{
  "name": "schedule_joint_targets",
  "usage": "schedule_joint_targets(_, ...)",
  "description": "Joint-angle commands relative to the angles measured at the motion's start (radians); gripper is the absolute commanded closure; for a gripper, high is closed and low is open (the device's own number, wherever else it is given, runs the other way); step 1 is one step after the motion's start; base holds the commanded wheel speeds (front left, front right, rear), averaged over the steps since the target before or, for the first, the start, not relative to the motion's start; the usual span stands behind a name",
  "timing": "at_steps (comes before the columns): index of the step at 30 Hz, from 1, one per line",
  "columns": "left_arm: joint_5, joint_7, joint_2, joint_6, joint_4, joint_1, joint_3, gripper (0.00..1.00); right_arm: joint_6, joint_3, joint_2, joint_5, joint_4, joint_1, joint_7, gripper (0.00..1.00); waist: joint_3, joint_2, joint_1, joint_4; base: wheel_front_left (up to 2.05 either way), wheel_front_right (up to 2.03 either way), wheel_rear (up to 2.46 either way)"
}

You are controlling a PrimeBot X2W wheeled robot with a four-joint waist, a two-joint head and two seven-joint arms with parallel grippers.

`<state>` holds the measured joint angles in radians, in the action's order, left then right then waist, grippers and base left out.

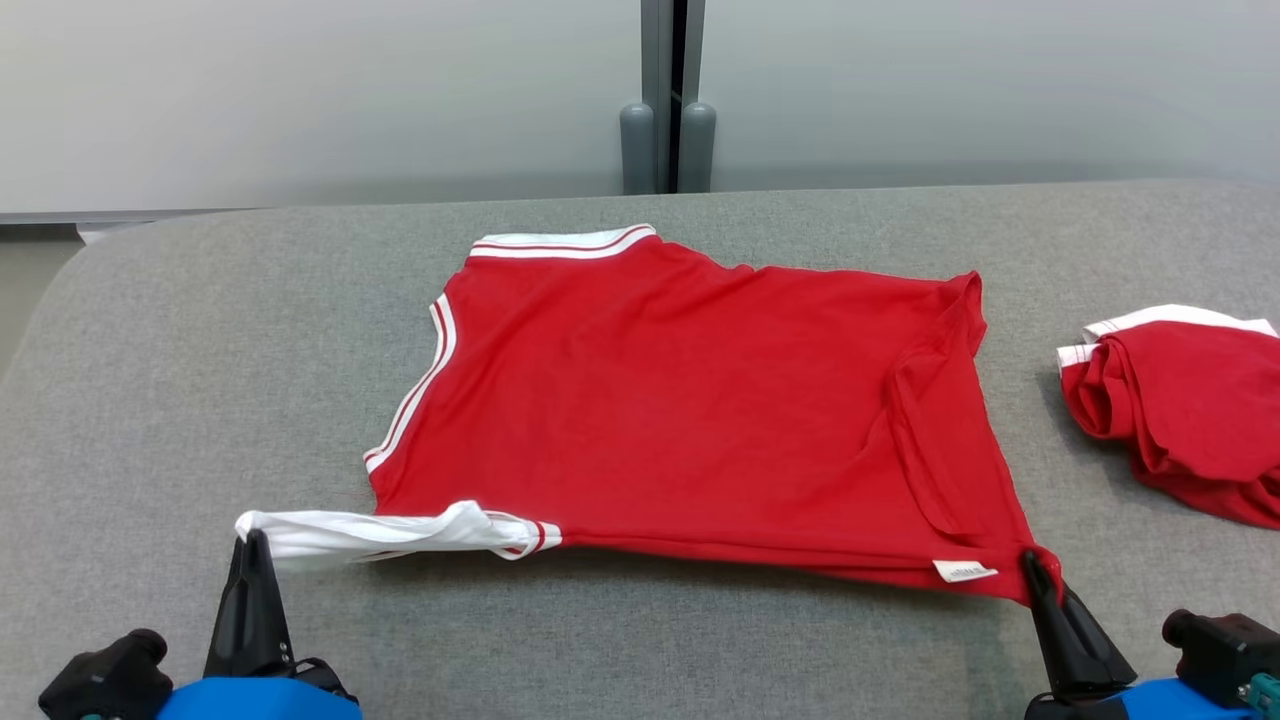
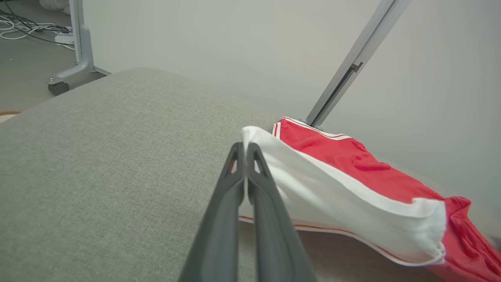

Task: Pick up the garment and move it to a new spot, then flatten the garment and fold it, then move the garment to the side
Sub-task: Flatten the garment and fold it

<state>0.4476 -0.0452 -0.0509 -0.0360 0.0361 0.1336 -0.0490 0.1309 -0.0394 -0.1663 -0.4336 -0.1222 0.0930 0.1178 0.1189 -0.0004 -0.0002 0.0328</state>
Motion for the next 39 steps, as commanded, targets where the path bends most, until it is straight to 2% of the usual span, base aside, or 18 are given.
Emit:
schedule_joint_targets(1,-0.012,0.016,-0.013,-0.011,0.024,-0.018,0.003,1.00,0.000,0.020,0.013,0.013,0.031,0.015,-0.037,1.00,0.013,0.0004,0.0002,-0.005,0.00,0.00,0.00)
schedule_joint_targets(8,-0.017,0.051,-0.072,0.035,-0.070,-0.187,0.024,1.00,0.000,0.047,0.035,0.018,0.037,-0.091,-0.114,1.00,0.093,0.0004,0.0002,-0.024,0.00,0.00,0.00)
schedule_joint_targets(13,-0.047,0.080,-0.112,0.071,-0.212,-0.351,0.068,1.00,0.000,0.030,0.021,0.019,-0.040,-0.220,-0.133,1.00,0.158,0.0004,0.0002,-0.039,0.00,0.00,0.00)
schedule_joint_targets(17,-0.063,0.062,-0.120,0.090,-0.310,-0.441,0.094,1.00,0.000,-0.006,0.011,0.010,-0.127,-0.304,-0.123,1.00,0.193,0.0004,0.0002,-0.045,0.00,0.00,0.00)
schedule_joint_targets(18,-0.064,0.052,-0.121,0.097,-0.332,-0.457,0.100,1.00,0.000,-0.016,0.008,0.010,-0.151,-0.318,-0.126,0.76,0.199,0.0004,0.0002,-0.045,0.00,0.00,0.00)
schedule_joint_targets(19,-0.070,0.031,-0.122,0.101,-0.347,-0.474,0.106,0.60,0.000,-0.020,0.005,0.007,-0.166,-0.333,-0.113,0.20,0.205,0.0004,0.0002,-0.044,0.00,0.00,0.00)
schedule_joint_targets(20,-0.070,0.031,-0.122,0.101,-0.347,-0.474,0.106,0.60,0.000,-0.020,0.005,0.007,-0.166,-0.333,-0.113,0.20,0.205,0.0004,0.0002,-0.044,0.00,0.00,0.00)
schedule_joint_targets(21,-0.074,0.016,-0.121,0.108,-0.368,-0.487,0.114,0.00,0.000,-0.027,0.002,0.001,-0.187,-0.343,-0.111,0.00,0.209,0.0004,0.0002,-0.043,0.00,0.00,0.00)
schedule_joint_targets(25,-0.101,-0.073,-0.121,0.107,-0.421,-0.501,0.129,0.00,0.000,-0.052,-0.015,0.005,-0.208,-0.361,-0.032,0.00,0.209,0.0004,0.0002,-0.039,0.00,0.00,0.00)
schedule_joint_targets(30,-0.165,-0.187,-0.118,0.052,-0.398,-0.448,0.135,0.00,0.000,-0.039,-0.036,0.077,-0.151,-0.320,0.074,0.00,0.175,0.0004,0.0002,-0.034,0.00,0.00,0.00)
schedule_joint_targets(34,-0.179,-0.206,-0.111,0.024,-0.317,-0.377,0.129,0.00,0.000,0.002,-0.030,0.128,-0.057,-0.267,0.089,0.00,0.136,0.0004,0.0002,-0.032,0.00,0.00,0.00)
schedule_joint_targets(39,-0.185,-0.194,-0.109,0.000,-0.216,-0.276,0.134,0.00,0.000,0.040,-0.006,0.164,0.058,-0.188,0.050,0.00,0.090,0.0004,0.0002,-0.031,0.00,0.00,0.00)
